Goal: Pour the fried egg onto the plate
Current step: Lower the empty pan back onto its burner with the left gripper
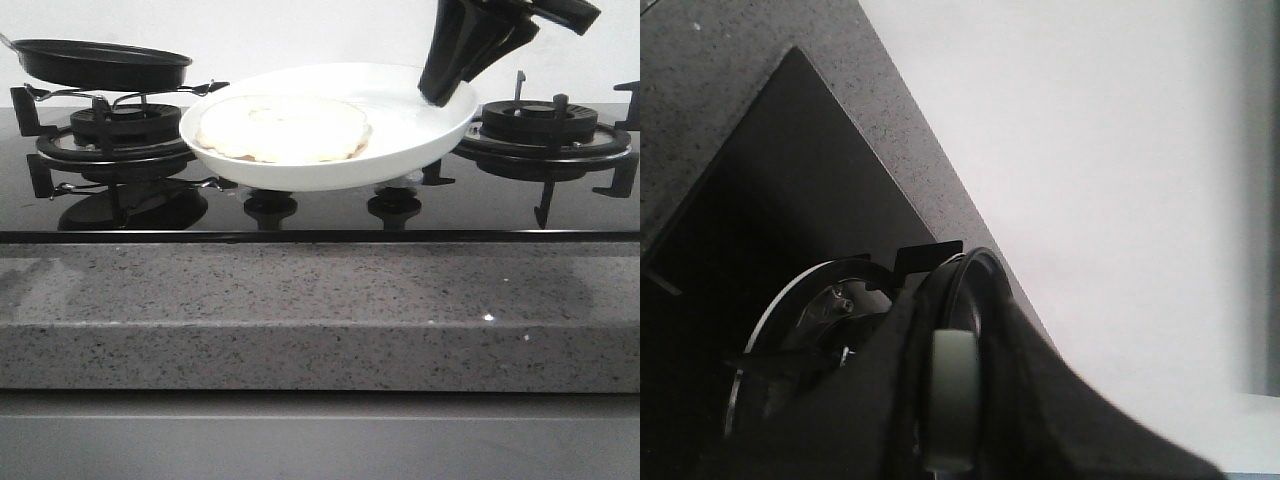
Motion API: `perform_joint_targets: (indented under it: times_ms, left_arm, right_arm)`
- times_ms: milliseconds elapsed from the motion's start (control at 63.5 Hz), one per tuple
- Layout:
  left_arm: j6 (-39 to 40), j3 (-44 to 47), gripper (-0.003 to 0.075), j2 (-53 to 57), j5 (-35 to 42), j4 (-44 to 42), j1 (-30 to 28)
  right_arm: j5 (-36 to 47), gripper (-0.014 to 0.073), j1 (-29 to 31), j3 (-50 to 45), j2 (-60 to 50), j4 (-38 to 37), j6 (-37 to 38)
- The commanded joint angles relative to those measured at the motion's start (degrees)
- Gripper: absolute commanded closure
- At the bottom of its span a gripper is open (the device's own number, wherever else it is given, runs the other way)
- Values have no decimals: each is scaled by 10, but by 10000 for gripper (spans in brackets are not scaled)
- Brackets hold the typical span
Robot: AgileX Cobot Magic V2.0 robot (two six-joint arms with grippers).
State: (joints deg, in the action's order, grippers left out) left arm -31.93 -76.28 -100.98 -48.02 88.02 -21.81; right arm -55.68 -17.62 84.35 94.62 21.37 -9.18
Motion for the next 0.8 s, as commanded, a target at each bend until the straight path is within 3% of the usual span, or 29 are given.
perform_joint_targets:
  times_ms: [0, 268, 378, 504, 661, 740, 787]
  left_arm:
    - [0, -20, 740, 24, 1, 21, 6]
    - [-9, -20, 736, 24, 40, 2, 38]
    - [-9, -20, 672, 24, 49, -19, 40]
    - [-9, -20, 487, 24, 40, -49, 34]
    - [-9, -20, 197, 24, -1, -98, 23]
    - [-5, -20, 127, 24, -40, -130, 18]
    - [-5, -20, 126, 24, -61, -146, 18]
  right_arm:
    - [23, 710, 1, 17, -30, 22, -1]
    - [23, 710, 1, 17, -30, 22, -1]
    - [23, 710, 1, 17, -30, 22, -1]
    - [23, 710, 1, 17, -30, 22, -1]
    - [23, 710, 1, 17, -30, 22, -1]
    - [23, 710, 1, 17, -30, 22, -1]
    - [23, 710, 1, 17, -30, 22, -1]
